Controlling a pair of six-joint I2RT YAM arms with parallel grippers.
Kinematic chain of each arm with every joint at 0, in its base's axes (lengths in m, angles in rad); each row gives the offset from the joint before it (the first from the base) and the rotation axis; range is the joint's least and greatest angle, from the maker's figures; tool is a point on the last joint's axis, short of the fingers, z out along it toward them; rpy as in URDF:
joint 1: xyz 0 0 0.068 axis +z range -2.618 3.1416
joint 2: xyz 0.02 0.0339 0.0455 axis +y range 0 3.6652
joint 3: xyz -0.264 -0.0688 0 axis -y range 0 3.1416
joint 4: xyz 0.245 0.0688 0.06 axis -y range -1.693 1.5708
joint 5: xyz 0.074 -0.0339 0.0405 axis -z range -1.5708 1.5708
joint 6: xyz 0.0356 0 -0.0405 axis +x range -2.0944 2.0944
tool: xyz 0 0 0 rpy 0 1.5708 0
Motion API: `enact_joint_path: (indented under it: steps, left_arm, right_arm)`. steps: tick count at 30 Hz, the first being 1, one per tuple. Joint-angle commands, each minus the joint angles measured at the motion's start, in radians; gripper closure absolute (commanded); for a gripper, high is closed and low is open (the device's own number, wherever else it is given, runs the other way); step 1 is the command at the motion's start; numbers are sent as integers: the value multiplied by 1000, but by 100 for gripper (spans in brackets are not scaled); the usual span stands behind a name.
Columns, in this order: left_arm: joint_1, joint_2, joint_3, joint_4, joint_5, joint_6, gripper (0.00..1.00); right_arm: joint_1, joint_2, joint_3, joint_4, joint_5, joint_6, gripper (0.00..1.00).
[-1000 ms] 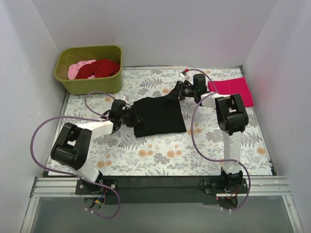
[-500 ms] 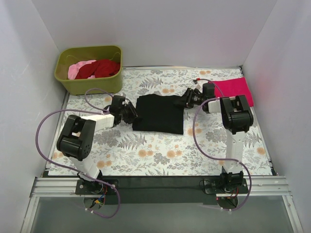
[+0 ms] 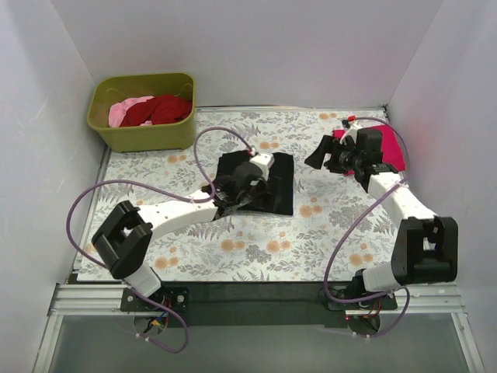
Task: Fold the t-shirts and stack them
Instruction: Fold the tshirt, then neatly place the folded tshirt to the corner
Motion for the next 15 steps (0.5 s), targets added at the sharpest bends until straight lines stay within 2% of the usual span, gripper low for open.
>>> enact_joint_path:
  steps: [1, 3, 4, 8, 15]
  left_arm:
    - [-110, 102, 90, -43, -97, 158, 27]
    - [-145, 161, 162, -57, -100, 203, 30]
    - [-174, 185, 182, -68, -106, 215, 31]
    - [-217, 325, 274, -95, -124, 256, 36]
    - [-253, 471, 371, -123, -158, 283, 43]
  right_arm:
    - [-4, -99, -60, -323, 240, -112, 22]
    - [-17, -174, -102, -385, 312, -112, 19]
    - [-21, -198, -115, -399, 324, -109, 13]
    - [-66, -295, -195, -431, 338, -86, 4]
    - [-89, -361, -273, -434, 308, -73, 2]
